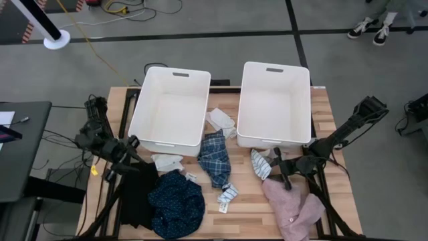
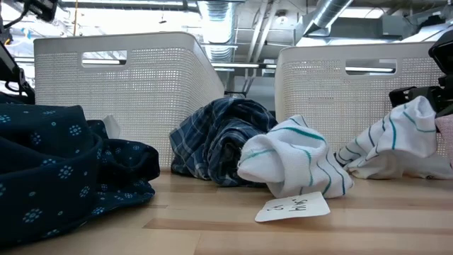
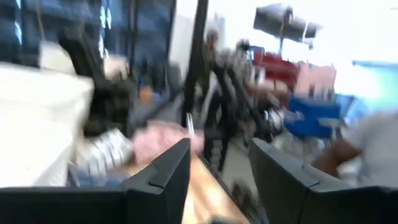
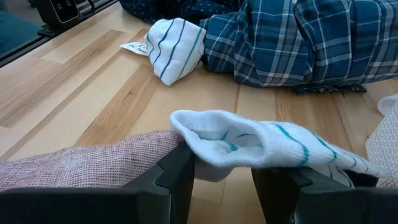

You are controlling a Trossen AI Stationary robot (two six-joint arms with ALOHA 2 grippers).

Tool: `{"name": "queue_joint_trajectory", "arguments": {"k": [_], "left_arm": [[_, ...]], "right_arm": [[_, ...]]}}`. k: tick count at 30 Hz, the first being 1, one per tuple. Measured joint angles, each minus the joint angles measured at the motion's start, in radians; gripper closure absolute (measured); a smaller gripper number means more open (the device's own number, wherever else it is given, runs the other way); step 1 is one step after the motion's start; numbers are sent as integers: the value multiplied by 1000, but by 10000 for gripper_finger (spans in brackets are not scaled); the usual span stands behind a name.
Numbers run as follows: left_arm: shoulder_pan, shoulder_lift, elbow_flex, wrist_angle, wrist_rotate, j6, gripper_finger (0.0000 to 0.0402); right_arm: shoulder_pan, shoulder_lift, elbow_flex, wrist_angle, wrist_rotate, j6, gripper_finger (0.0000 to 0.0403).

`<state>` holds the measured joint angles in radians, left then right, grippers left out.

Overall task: Sort clothes
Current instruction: Put the left white sock into the left white laundry bin

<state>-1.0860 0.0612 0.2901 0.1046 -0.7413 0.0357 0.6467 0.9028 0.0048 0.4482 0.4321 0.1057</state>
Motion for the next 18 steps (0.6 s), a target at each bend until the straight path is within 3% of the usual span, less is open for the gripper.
{"name": "queue_joint_trajectory", "arguments": {"k": [3,8,13,18], "left_arm": [[0,19,5,198,6,178,224],[0,149,90,349,3,374,145],[0,343,310,357,24,471,84],[0,576,586,232,4,592,78]], "right_arm": [[0,0,0,0,0,0,233],[0,0,0,0,0,0,233],[0,0,0,0,0,0,233],[0,0,0,0,0,0,233]]}}
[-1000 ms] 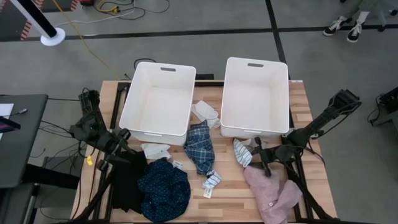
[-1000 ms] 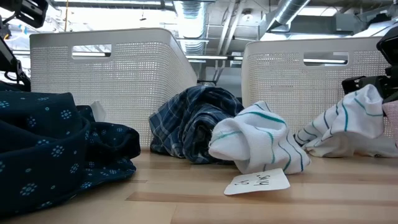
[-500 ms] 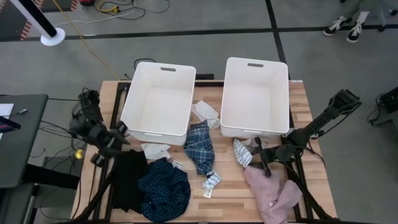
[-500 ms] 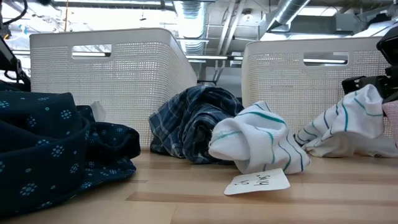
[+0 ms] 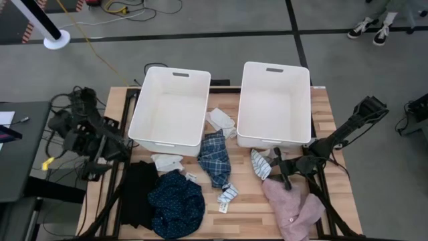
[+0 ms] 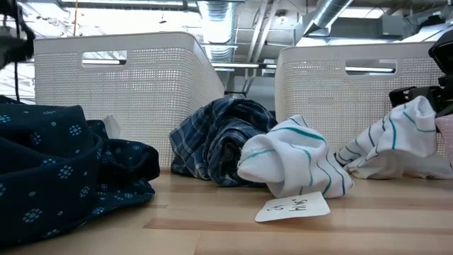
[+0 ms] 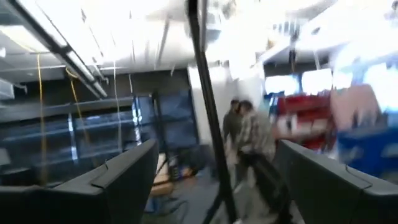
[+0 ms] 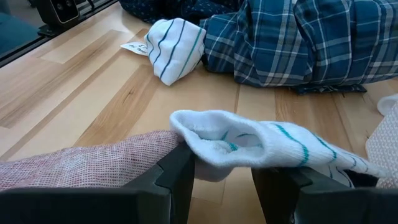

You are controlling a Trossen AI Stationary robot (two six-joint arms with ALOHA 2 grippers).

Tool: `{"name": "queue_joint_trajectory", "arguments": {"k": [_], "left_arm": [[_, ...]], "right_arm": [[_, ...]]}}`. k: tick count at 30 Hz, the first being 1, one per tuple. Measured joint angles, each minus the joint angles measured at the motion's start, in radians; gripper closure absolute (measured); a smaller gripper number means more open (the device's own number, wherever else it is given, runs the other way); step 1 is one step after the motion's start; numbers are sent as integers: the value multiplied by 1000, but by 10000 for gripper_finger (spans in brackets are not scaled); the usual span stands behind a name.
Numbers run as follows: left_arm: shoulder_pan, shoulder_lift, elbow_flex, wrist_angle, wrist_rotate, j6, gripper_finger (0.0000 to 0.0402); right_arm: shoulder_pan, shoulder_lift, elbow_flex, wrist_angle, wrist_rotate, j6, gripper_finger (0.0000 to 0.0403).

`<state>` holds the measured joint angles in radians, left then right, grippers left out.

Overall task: Sort clothes
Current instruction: Put the left white sock into the left white laundry bin

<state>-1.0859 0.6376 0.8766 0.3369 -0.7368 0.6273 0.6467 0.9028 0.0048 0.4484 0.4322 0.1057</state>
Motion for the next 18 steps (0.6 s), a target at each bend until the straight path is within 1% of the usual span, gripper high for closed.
{"name": "queue_joint_trajectory", "arguments": {"k": [3,6,11,14,16,18], "left_arm": [[0,137,189,-204,-91,8,80],[0,278,371,-402,-161,-34,81],[0,486,635,-723,-208,-182,82],[0,577,746,-910,-211,-322,82],[4,626,790,-1027,-209,-430,82],[18,664,808,-1138,-180,-552,82]], "right_arm": [[0,0,0,0,0,0,233],[0,0,0,0,0,0,233],[0,0,0,0,0,0,233],[0,0,0,0,0,0,233],[0,0,0,0,0,0,233],[0,0,0,0,0,0,233]]}}
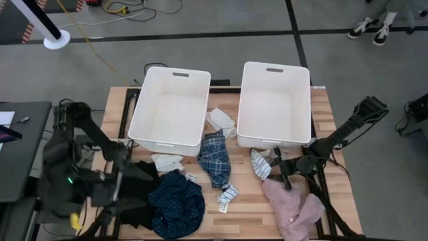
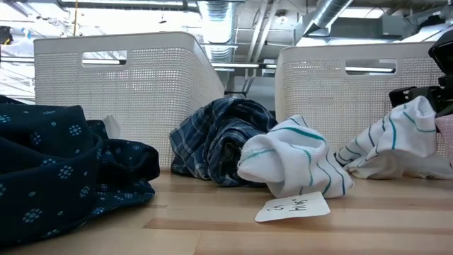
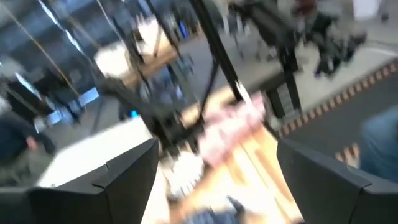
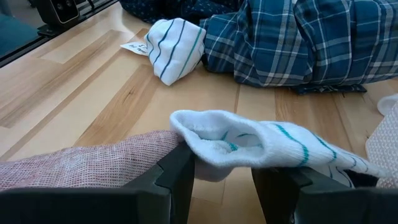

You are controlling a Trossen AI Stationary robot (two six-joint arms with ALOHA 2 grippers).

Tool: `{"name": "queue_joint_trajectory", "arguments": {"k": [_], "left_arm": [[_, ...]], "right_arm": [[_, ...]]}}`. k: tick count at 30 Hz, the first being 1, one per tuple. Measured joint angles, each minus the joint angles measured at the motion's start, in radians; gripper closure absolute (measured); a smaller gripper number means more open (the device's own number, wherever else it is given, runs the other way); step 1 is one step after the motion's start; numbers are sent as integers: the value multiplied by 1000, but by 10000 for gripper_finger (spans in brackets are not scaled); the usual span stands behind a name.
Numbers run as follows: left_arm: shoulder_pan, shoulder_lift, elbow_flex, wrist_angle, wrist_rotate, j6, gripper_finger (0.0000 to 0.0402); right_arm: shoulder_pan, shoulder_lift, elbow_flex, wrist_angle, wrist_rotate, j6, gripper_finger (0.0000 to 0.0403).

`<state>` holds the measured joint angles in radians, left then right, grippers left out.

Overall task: Sort clothes
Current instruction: Put the left white sock into the left white laundry bin

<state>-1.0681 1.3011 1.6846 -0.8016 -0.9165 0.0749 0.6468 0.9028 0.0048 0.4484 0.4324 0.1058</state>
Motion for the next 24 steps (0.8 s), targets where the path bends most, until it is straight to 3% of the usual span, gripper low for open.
{"name": "queue_joint_trajectory", "arguments": {"k": [7,14,24], "left_arm": [[43,92,-39,-216,167,-367,82],[47,178,-92,-287,220,-497,82],[47,183,-313,-266,259,-689,82]], "right_arm": [[0,0,0,0,0,0,233],[0,0,0,0,0,0,233],[0,0,0,0,0,0,233]]}}
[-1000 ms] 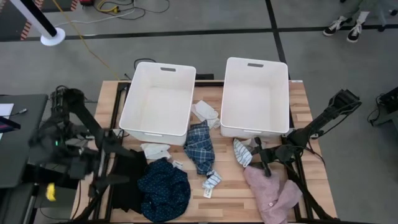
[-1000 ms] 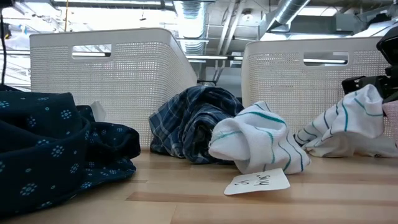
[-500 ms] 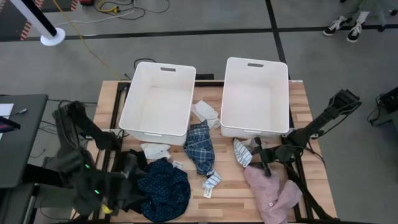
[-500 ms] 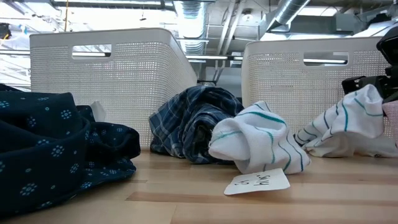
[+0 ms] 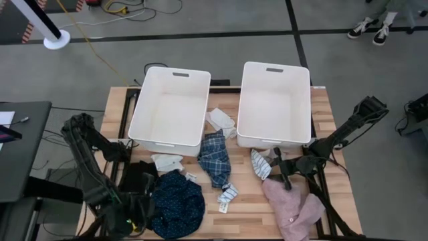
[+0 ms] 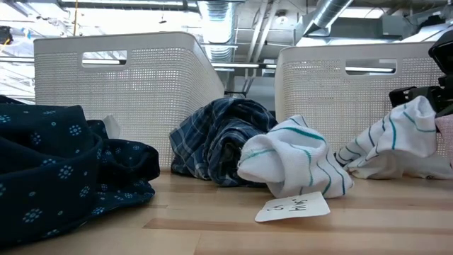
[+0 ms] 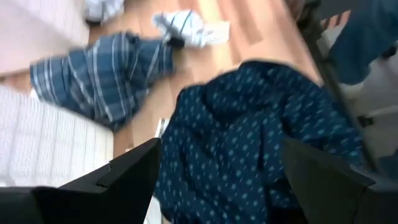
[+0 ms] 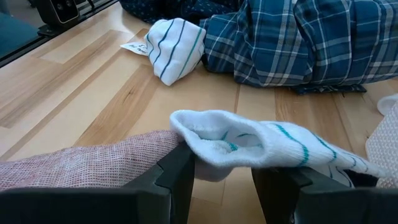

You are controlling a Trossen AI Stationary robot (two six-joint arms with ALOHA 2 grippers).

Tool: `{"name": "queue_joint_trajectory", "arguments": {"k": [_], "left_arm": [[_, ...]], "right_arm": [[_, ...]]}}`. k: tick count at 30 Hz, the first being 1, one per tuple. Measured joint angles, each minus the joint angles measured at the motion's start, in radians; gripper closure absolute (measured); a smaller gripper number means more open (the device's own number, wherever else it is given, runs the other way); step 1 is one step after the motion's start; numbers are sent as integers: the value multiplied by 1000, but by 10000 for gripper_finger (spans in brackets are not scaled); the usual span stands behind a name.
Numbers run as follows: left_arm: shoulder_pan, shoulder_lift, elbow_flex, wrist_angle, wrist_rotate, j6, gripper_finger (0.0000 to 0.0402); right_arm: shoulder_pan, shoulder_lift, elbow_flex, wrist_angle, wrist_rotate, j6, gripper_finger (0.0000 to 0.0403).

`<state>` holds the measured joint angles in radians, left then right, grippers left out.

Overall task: Sort clothes
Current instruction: Put the left white sock into the left white laundry bin

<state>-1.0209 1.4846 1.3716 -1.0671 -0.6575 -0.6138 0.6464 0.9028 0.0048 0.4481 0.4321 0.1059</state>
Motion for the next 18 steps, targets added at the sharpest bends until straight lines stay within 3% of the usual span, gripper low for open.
{"name": "queue_joint_trajectory", "arguments": {"k": [13,18], "left_arm": [[112,-7,-329,234,-159,-269,82],[181,-7,-429,282,-177,-384,82]], "right_arm": [[0,0,0,0,0,0,233],[0,0,0,0,0,0,233]]}}
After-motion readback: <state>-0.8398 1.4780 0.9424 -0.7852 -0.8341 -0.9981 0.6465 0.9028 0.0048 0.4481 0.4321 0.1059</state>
